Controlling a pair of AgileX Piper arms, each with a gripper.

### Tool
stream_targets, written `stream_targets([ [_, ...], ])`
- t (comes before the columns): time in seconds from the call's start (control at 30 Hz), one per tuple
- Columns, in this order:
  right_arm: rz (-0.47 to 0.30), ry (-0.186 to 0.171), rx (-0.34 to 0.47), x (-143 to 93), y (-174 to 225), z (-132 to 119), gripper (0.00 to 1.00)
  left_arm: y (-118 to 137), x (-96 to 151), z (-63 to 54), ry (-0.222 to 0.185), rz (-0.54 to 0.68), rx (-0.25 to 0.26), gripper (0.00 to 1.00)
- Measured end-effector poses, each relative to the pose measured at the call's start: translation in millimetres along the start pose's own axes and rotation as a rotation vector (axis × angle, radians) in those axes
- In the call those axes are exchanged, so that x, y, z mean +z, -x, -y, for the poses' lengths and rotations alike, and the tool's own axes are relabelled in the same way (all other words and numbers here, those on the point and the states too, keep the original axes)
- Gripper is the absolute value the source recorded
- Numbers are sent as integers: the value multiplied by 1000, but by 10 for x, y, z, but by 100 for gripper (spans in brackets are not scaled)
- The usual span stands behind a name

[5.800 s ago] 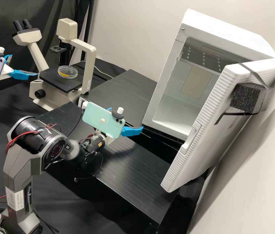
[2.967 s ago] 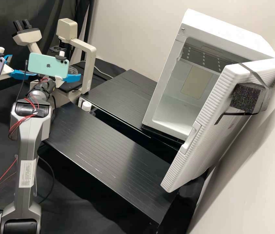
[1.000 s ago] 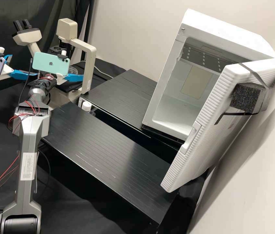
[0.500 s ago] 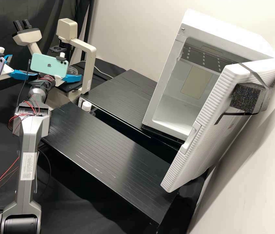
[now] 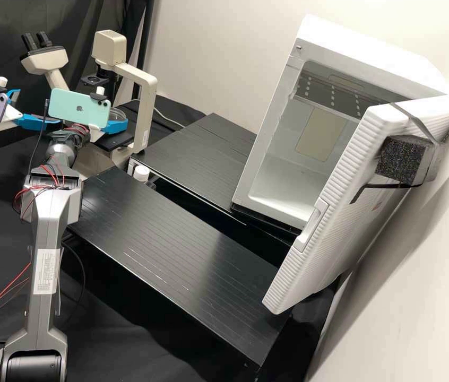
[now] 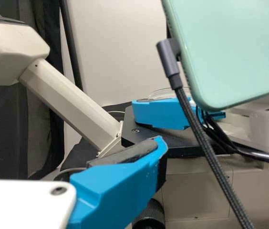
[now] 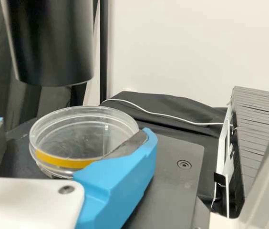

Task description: Move the petri dish to the bench.

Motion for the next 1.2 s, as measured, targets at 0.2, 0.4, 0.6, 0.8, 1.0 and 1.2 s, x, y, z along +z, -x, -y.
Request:
stream_targets([
  [0.2, 6, 3, -4, 5, 0, 4, 0, 0, 0, 0, 0, 0, 0, 100],
  [0.4, 8, 11, -5, 7, 0, 5, 0, 0, 0, 0, 0, 0, 0, 100],
  [0.6, 10, 8, -7, 9, 0, 6, 0, 0, 0, 0, 0, 0, 0, 100],
  [0.8, 11, 8, -7, 10, 0, 6, 0, 0, 0, 0, 0, 0, 0, 100],
  [1.0, 11, 15, -11, 49, -1, 47, 0, 0, 0, 0, 0, 0, 0, 100],
  [1.2, -16, 11, 0, 121, 89, -7, 0, 0, 0, 0, 0, 0, 0, 100],
])
